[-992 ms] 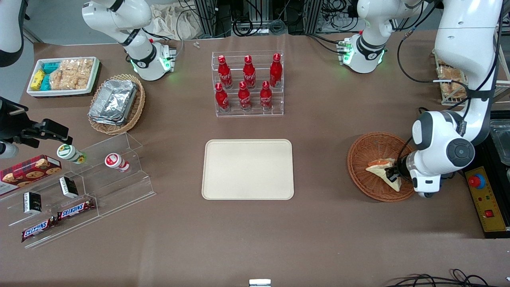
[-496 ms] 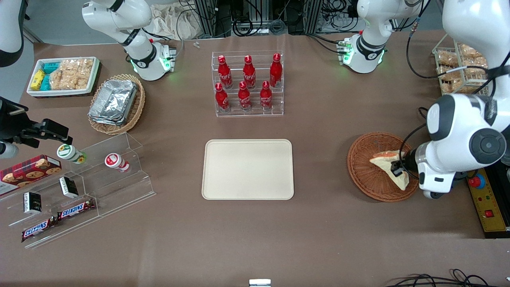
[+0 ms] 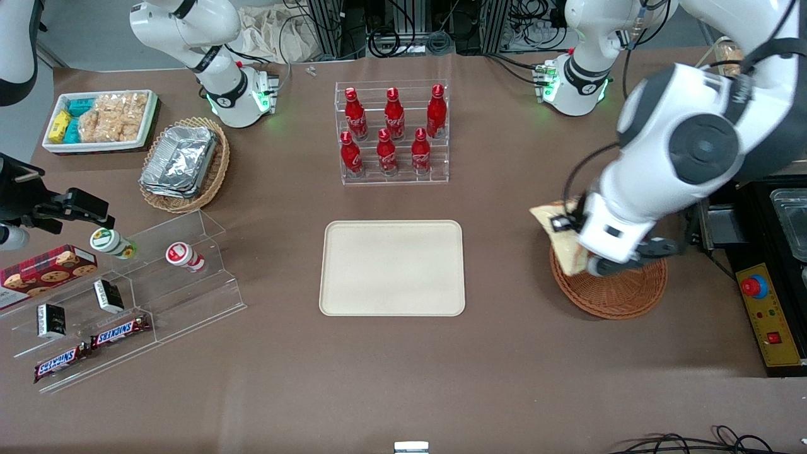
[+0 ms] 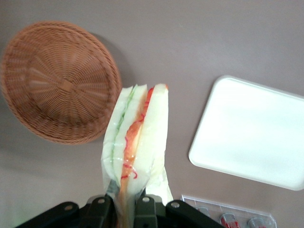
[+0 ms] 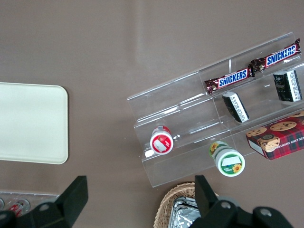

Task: Place sandwich from basket to tray
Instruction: 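Carry the held sandwich with the left gripper over the cream tray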

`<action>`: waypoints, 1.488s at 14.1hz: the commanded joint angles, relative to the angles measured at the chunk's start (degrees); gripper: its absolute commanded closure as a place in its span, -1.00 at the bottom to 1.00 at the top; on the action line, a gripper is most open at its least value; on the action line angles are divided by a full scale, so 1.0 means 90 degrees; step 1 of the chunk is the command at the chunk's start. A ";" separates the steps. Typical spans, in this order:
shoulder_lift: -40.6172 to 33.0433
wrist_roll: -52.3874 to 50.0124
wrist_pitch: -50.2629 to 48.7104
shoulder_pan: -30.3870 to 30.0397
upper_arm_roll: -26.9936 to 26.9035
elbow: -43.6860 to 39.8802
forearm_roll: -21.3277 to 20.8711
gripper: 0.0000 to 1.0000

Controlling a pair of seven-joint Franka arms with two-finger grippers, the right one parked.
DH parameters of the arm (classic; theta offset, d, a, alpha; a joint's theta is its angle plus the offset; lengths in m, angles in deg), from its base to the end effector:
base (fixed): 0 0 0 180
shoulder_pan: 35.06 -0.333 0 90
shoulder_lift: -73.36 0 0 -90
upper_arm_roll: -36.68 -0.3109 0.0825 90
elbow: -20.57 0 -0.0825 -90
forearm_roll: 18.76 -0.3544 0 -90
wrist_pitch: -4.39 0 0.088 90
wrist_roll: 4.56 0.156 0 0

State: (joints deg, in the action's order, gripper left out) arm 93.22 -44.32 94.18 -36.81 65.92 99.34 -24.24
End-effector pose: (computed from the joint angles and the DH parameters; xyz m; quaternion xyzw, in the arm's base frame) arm 0.5597 -0.2289 0.4793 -0.9915 -0.1122 0.0663 0.0006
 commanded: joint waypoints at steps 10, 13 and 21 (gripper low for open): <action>0.2380 -0.0221 0.1887 0.1629 0.0091 -0.0412 -0.1226 0.65; 0.3181 -0.0221 0.2259 0.1902 0.0052 -0.0831 -0.1510 0.64; 0.3750 -0.0250 0.2807 0.1991 0.0013 -0.0852 -0.1960 -0.01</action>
State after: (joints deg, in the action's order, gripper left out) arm 126.11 -45.66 119.56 -19.82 66.31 93.72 -40.52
